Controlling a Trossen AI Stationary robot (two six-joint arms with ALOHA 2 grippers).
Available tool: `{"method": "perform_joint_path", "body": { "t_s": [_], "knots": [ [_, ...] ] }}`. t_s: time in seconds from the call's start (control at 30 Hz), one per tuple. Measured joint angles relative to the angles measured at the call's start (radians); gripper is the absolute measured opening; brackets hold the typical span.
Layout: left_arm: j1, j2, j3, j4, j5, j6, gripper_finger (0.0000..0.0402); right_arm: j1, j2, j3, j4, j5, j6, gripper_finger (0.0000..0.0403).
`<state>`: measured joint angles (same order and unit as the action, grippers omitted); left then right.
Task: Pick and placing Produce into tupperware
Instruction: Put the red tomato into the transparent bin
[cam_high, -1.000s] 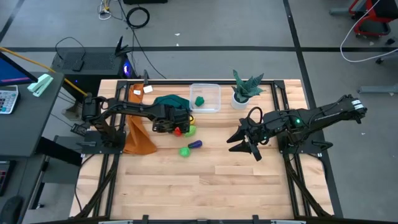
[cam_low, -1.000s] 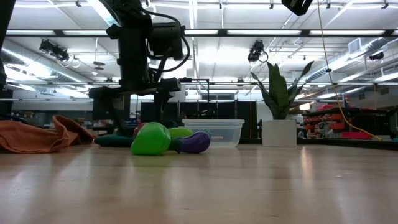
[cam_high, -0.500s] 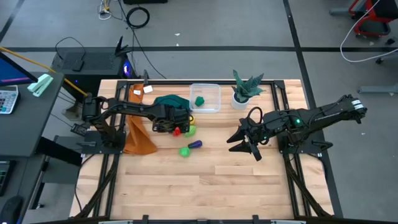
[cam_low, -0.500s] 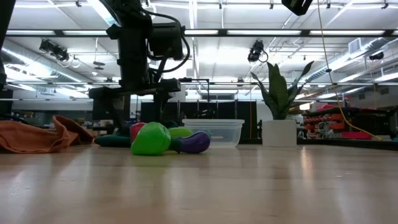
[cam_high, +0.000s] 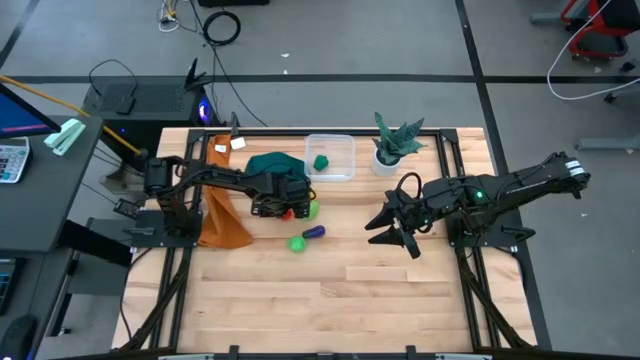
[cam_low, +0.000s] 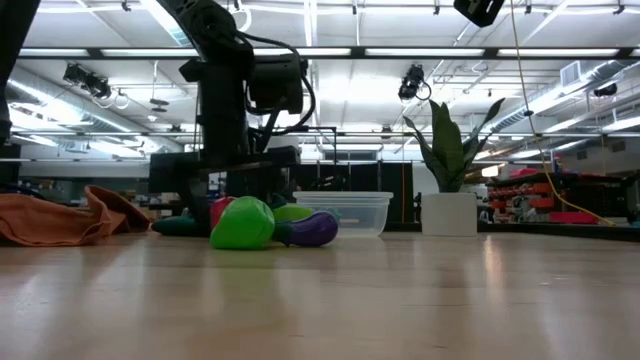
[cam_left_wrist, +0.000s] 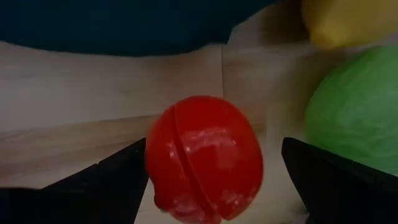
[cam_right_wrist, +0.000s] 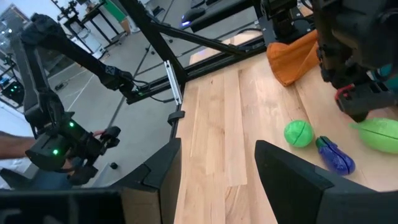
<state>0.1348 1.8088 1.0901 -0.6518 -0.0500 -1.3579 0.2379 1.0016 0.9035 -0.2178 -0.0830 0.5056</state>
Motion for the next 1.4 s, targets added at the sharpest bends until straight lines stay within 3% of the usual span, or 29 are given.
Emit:
{"method": "perform_joint_path", "body": {
  "t_s": [0.27,1.1,1.4],
  "knots": [
    [-0.004,0.000,0.000,0.004,-0.024,0.012,0.0353,0.000,0.000,0.000,-0.009,0.012,0.000,0.0167],
    [-0.004,-0.001,0.001,0.078,-0.024,0.020,0.0233,0.000,0.000,0.000,-0.007,0.030,0.000,0.0167],
    [-0.005,-0.002,0.001,0.101,0.002,0.035,0.0234,0.000,0.000,0.000,-0.007,0.030,0.014,0.0167]
  ]
}}
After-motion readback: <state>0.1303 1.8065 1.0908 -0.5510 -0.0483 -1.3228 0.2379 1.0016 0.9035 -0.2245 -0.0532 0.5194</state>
